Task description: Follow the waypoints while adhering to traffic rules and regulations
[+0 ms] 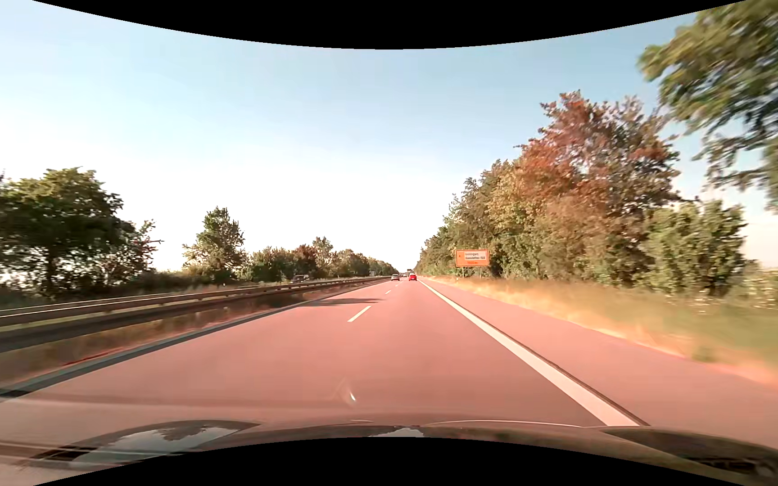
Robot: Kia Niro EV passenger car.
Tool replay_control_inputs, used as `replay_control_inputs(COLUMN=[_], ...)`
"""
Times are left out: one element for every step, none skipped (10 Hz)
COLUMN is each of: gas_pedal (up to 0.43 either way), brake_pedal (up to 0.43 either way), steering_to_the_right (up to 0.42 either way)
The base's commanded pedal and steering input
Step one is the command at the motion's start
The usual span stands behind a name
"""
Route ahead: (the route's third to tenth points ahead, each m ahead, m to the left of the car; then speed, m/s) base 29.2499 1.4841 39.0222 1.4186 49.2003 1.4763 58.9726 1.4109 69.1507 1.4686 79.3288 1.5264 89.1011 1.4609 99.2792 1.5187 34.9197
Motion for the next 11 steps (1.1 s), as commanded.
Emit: replay_control_inputs(gas_pedal=[0.339,0.339,0.339,0.339,0.339,0.339,0.339,0.339,0.339,0.339,0.339], brake_pedal=[0.006,0.006,0.006,0.006,0.006,0.006,0.006,0.006,0.006,0.006,0.006], steering_to_the_right=[0.000,0.000,0.000,0.000,0.000,0.000,0.000,-0.001,-0.001,-0.002,-0.003])
